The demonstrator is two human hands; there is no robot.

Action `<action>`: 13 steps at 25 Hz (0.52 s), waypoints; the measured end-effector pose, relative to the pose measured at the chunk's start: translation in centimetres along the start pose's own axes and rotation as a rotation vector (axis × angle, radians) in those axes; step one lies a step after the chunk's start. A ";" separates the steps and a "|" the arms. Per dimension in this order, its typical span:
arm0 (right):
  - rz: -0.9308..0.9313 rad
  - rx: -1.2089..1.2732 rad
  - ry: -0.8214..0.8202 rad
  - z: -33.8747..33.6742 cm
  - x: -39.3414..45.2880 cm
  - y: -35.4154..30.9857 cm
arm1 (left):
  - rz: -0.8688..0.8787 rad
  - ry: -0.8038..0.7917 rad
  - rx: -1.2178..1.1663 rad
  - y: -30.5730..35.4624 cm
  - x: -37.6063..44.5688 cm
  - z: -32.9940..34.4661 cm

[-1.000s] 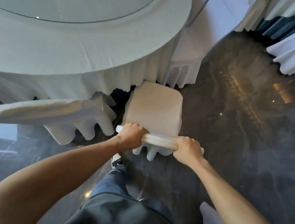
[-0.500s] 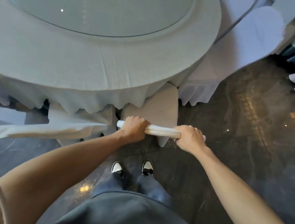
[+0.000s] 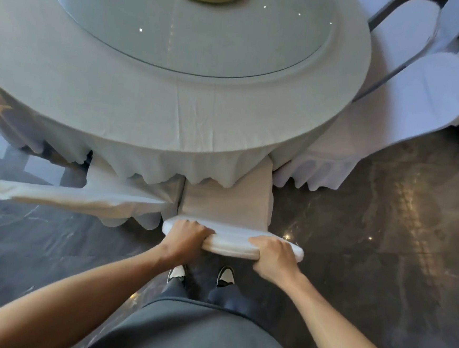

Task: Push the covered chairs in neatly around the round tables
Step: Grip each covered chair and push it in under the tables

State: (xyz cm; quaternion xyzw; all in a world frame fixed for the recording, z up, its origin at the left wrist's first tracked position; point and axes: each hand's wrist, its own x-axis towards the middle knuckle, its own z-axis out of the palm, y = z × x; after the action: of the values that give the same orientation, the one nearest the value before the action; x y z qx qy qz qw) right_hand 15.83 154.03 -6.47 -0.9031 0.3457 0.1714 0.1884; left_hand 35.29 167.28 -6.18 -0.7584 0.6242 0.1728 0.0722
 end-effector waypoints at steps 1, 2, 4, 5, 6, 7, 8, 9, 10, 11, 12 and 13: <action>0.001 -0.007 0.007 -0.3 0.6 -0.1 | -0.028 -0.028 -0.024 -0.5 0.3 -0.3; 0.004 -0.009 0.007 -0.6 1.0 -0.3 | -0.045 -0.038 -0.053 -0.9 0.7 -0.4; 0.012 -0.004 0.015 -1.3 2.0 -0.6 | -0.058 -0.014 -0.051 -1.8 1.6 -0.6; 0.016 -0.001 0.023 -1.7 2.5 -0.7 | -0.054 0.003 -0.069 -2.0 2.0 -0.5; 0.022 -0.006 0.016 -2.1 3.0 -0.7 | -0.059 -0.001 -0.098 -2.2 2.4 -0.5; 0.028 -0.015 0.011 -2.3 3.3 -0.7 | -0.064 -0.009 -0.130 -2.2 2.6 -0.4; 0.032 -0.019 0.016 -2.1 3.4 -0.6 | -0.070 -0.007 -0.154 -2.1 2.8 -0.3; 0.039 -0.026 0.027 -2.1 3.8 -0.6 | -0.089 -0.003 -0.177 -2.4 2.9 -0.1; 0.046 -0.039 0.045 -2.0 4.4 -0.7 | -0.099 0.023 -0.202 -2.9 2.9 -0.1; 0.053 -0.061 0.060 -2.1 4.9 -1.0 | -0.101 0.059 -0.223 -3.5 2.6 -0.2; 0.065 -0.086 0.062 -2.3 5.4 -1.3 | -0.098 0.094 -0.239 -4.3 2.1 0.0; 0.082 -0.112 0.062 -2.4 5.9 -1.7 | -0.102 0.138 -0.254 -5.3 1.3 0.2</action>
State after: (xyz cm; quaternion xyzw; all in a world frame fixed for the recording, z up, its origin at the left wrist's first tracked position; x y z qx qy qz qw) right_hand 21.53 150.79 -6.63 -0.9022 0.3778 0.1699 0.1198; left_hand 40.59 167.26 -7.34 -0.8024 0.5614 0.1938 -0.0587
